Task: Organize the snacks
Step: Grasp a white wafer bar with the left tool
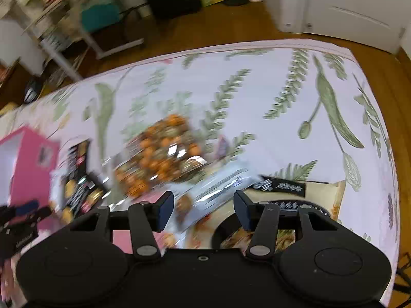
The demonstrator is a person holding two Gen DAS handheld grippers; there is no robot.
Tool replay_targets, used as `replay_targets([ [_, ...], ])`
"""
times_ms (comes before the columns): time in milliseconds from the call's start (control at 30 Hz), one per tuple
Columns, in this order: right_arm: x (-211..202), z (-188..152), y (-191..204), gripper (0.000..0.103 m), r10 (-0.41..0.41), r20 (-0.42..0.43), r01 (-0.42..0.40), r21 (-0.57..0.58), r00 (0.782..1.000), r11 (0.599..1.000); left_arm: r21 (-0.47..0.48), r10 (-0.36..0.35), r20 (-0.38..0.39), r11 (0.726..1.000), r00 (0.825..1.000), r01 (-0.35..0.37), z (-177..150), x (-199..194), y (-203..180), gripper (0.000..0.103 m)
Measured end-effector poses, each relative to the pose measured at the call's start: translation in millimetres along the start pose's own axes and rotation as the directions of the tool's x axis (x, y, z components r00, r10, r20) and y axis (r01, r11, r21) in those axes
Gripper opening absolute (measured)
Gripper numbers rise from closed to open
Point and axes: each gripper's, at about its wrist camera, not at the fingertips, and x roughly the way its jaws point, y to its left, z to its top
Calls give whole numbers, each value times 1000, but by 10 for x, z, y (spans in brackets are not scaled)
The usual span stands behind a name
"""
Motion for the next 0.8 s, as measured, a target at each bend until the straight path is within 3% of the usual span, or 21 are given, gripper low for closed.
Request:
replay_targets([
  [167, 194, -62, -17, 65, -8, 48, 7, 12, 999, 1000, 0, 94, 40, 996, 995, -94, -93, 160, -102, 30],
  [267, 271, -163, 87, 66, -34, 98, 38, -39, 995, 999, -6, 153, 50, 988, 987, -153, -162, 228, -179, 30],
  [300, 270, -193, 138, 61, -50, 116, 58, -71, 992, 996, -12, 173, 51, 985, 984, -173, -196, 252, -203, 30],
  [333, 279, -225, 196, 41, -59, 129, 73, -112, 990, 991, -13, 191, 54, 982, 980, -191, -220, 269, -226, 29],
  [367, 278, -254, 241, 34, -51, 143, 71, -137, 988, 988, -6, 212, 64, 977, 975, -212, -243, 275, -254, 29],
  [433, 257, -298, 304, 34, -61, 165, 86, -152, 984, 985, 4, 244, 71, 970, 967, -245, -269, 284, -298, 29],
  [567, 177, -378, 365, 33, -20, 188, 48, -146, 982, 988, -33, 236, 53, 972, 970, -234, -238, 290, -255, 29],
  [800, -14, -592, 436, 33, 104, 212, -75, -139, 972, 987, -67, 204, 39, 977, 978, -201, -224, 281, -174, 20],
])
